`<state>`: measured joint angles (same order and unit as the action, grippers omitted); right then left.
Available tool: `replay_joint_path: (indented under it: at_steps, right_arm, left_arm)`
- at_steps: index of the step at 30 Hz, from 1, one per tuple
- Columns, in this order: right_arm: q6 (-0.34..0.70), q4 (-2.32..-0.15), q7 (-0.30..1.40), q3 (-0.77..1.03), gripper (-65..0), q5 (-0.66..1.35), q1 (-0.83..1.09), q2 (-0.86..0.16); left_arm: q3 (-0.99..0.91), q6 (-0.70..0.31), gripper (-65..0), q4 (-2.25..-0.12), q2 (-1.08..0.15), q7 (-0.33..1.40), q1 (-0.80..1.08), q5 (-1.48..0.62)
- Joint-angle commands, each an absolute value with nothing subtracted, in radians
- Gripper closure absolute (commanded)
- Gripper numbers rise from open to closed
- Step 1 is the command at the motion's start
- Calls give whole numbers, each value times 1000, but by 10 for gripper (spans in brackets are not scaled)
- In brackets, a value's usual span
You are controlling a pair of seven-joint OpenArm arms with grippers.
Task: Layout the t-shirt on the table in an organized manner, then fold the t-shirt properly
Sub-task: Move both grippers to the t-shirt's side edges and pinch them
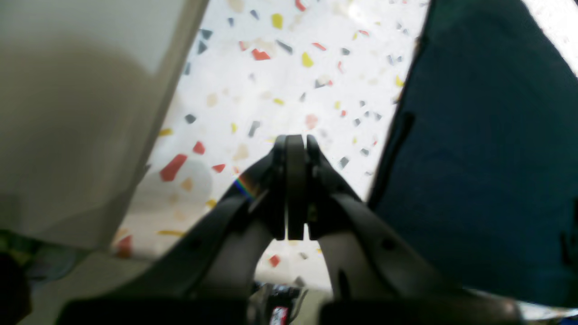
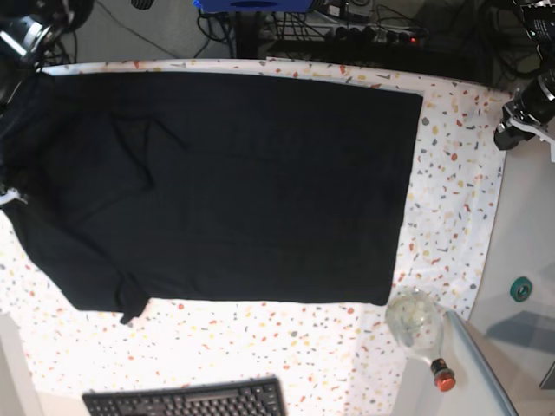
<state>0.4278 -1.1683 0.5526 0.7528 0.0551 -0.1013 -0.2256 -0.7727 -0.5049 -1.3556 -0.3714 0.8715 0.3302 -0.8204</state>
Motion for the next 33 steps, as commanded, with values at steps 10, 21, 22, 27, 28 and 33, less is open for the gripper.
replay_joint_path:
  at_steps: [10, 21, 22, 27, 28, 33]
  right_arm:
    - [430, -1532, 762, 756, 0, 62, 44, -45]
    - [430, -1690, 869, 745, -411, 62, -30, -5]
    - [430, -1653, 858, 745, -411, 59, -70, -24]
    - [427, -1147, 713, 694, -411, 59, -297, -185]
    - [427, -1029, 659, 679, -411, 59, -334, -219]
    - [414, -619, 441, 601, -411, 58, -460, -329]
  left_arm:
    - [-716, -518, 0, -1380, -354, 851, 265, -627]
    - [-717, -516, -290, -1379, -354, 851, 257, -630]
    - [-717, -516, -337, -1379, -354, 851, 257, -628]
    - [-717, -518, -420, -1383, -354, 851, 257, -628]
    - [-717, -518, -420, -1383, -354, 851, 259, -628]
    - [-719, -518, -426, -1379, -355, 851, 260, -625]
